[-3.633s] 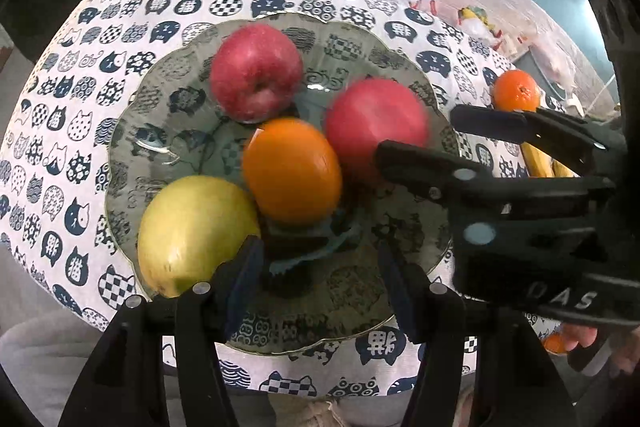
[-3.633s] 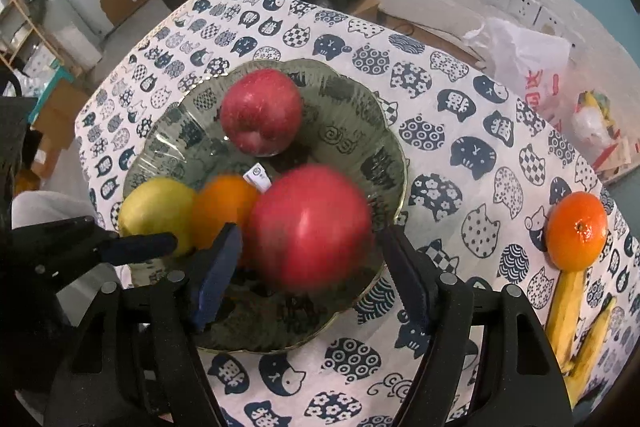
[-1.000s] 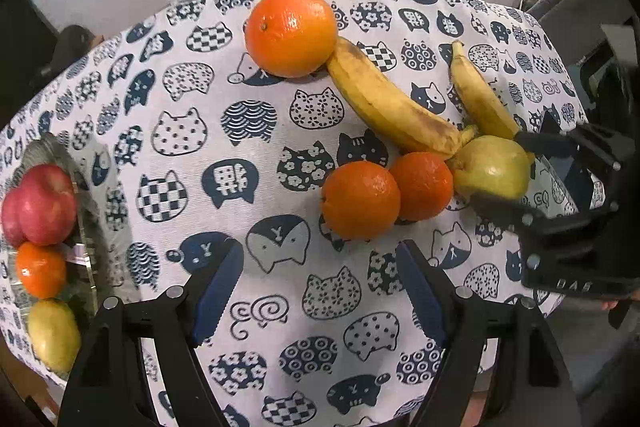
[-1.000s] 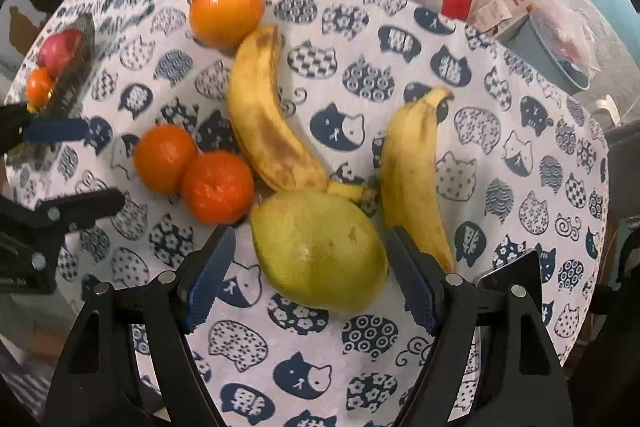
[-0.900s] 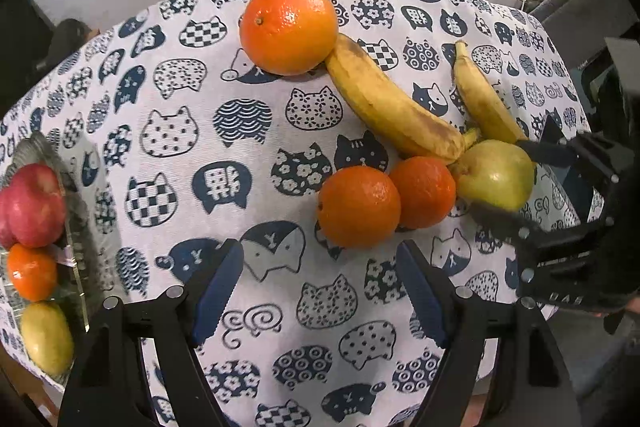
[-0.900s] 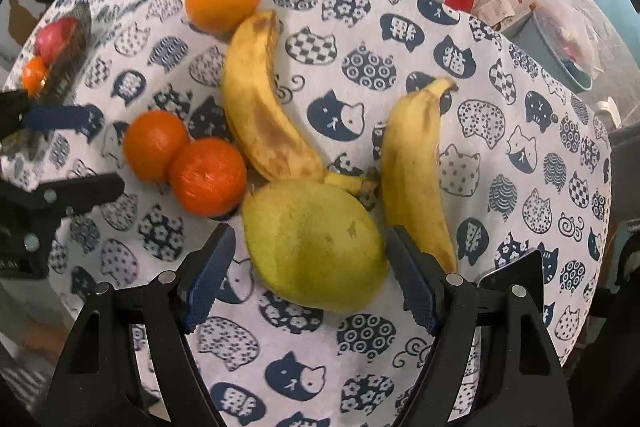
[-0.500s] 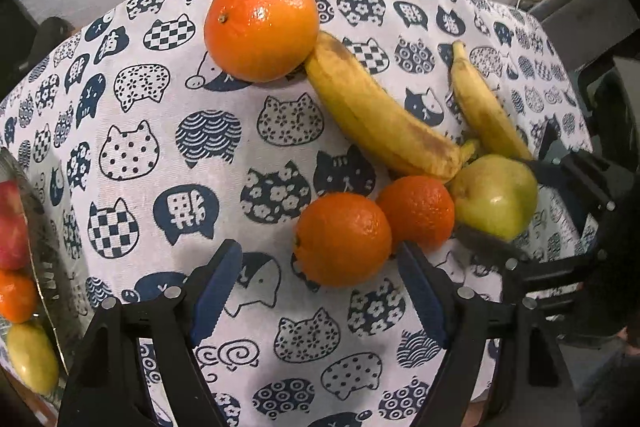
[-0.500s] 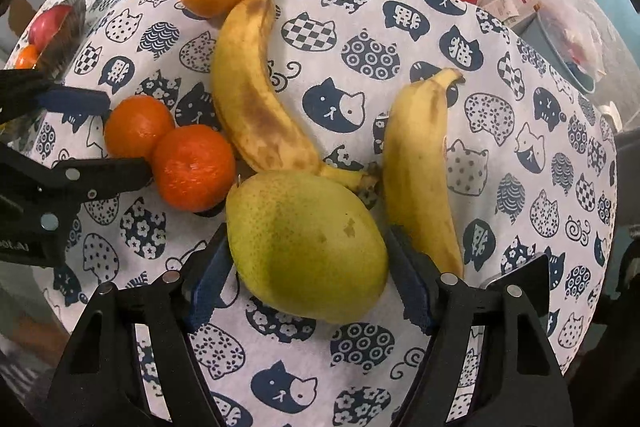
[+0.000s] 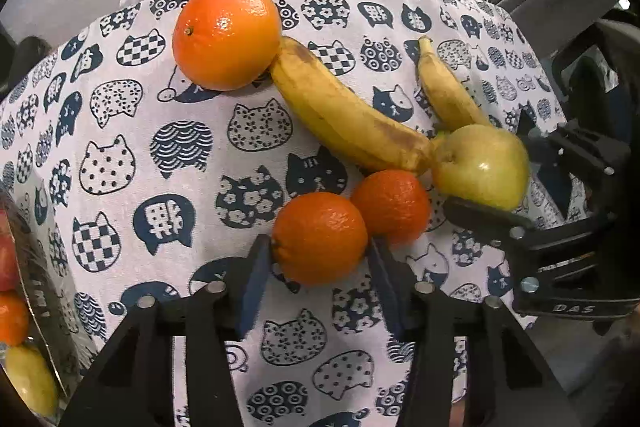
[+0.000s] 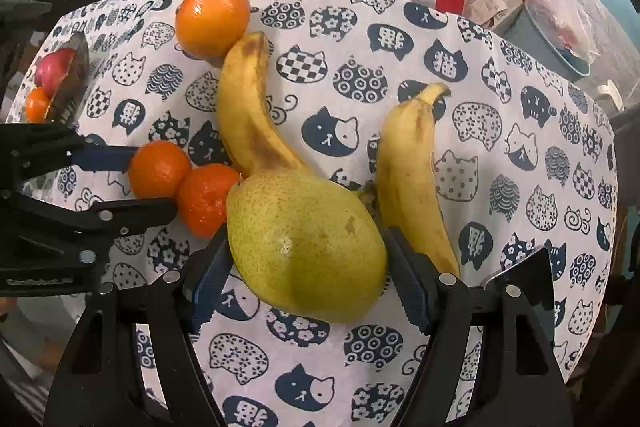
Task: Organize fruits
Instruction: 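Grasp the yellow-green pear with the right tool while the left tool grasps an orange, then lift the pear and orange and carry both over the glass bowl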
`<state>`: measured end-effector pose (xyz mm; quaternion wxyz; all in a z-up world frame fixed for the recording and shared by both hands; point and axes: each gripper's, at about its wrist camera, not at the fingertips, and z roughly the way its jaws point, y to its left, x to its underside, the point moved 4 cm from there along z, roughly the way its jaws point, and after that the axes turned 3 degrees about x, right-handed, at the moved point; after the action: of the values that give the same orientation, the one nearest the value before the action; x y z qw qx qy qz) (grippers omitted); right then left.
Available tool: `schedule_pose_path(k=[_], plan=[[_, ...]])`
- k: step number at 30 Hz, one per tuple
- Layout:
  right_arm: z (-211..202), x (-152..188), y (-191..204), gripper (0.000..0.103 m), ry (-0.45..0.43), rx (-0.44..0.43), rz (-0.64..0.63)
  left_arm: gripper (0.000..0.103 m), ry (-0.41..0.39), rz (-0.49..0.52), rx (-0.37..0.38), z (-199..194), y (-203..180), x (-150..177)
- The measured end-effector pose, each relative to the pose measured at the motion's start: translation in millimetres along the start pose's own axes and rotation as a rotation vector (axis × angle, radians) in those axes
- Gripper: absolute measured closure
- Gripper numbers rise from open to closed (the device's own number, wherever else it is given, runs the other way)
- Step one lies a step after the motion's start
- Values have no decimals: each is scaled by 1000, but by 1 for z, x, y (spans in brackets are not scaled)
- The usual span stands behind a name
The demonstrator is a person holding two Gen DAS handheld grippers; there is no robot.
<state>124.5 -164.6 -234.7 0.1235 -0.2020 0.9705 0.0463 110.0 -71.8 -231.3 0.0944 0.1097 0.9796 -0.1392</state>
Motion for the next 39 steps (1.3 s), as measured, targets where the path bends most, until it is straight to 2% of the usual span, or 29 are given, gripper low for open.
schedule_pose_path(k=[3,9,20,30,39], plan=[[-3,-3,2,29,-8,4,-2,54,-6,-1,11,-2,2,1],[-13,-4,7,29,-35,7,2,55,-32,3,-15,-13,8,7],[-34,-15,24,29,-107,-9,-8,55,-124,0,-54,-55,8,14],[-57,-33,55,29,-177,-49,-26,55,-204,-34,-81,-99,24,30],[-69,-51,98,29,-210,-90,-79,55,-260,-83,-108,-131,50,51]])
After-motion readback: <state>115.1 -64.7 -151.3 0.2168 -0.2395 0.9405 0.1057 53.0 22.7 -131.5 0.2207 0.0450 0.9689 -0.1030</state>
